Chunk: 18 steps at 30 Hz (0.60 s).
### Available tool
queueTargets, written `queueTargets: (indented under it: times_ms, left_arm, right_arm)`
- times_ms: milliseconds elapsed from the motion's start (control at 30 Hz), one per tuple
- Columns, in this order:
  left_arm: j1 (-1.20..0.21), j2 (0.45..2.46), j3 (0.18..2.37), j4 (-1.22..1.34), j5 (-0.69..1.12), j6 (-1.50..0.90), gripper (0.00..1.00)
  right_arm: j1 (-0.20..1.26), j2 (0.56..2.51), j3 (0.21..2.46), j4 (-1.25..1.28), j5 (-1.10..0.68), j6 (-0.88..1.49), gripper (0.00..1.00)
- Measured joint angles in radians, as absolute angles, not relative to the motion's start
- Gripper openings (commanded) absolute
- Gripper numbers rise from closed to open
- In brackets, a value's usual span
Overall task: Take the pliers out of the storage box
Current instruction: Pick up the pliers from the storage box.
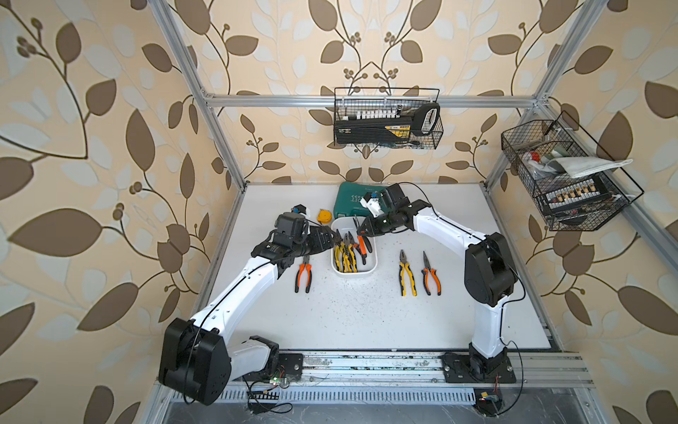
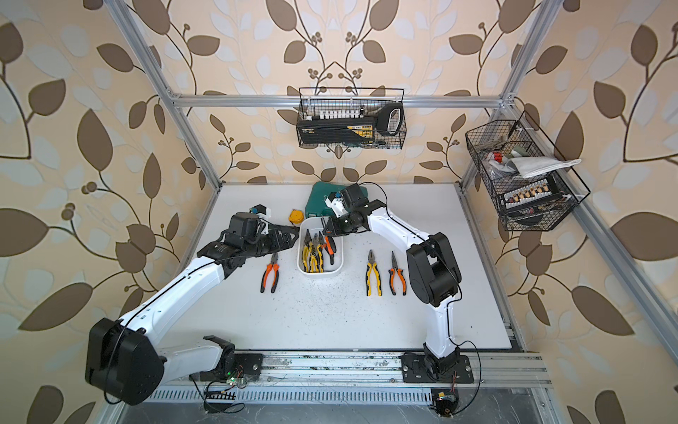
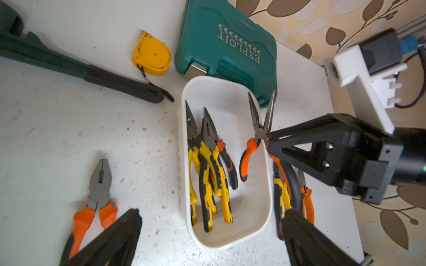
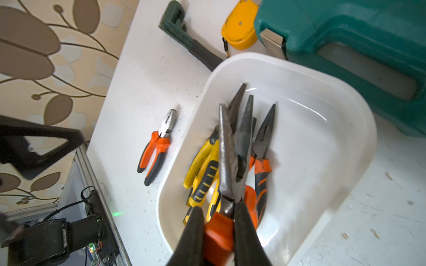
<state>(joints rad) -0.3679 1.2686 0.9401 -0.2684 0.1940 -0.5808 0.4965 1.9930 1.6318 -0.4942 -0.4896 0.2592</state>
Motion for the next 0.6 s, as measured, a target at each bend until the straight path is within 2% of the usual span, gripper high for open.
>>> queueTargets:
  times_ms: [467,600]
  left_arm:
    - [-0.439,1.452,1.005,0.032,0.294,-0.615,0.98]
    - [-0.439,1.501,1.011,0.076,0.303,-0.681,0.82]
  right_arm:
    - [0.486,1.852,1.536,-0.408,-0.678,0.284,0.0]
    - [0.485,1.832,1.517,-0.385,-0.713,0.295,0.0]
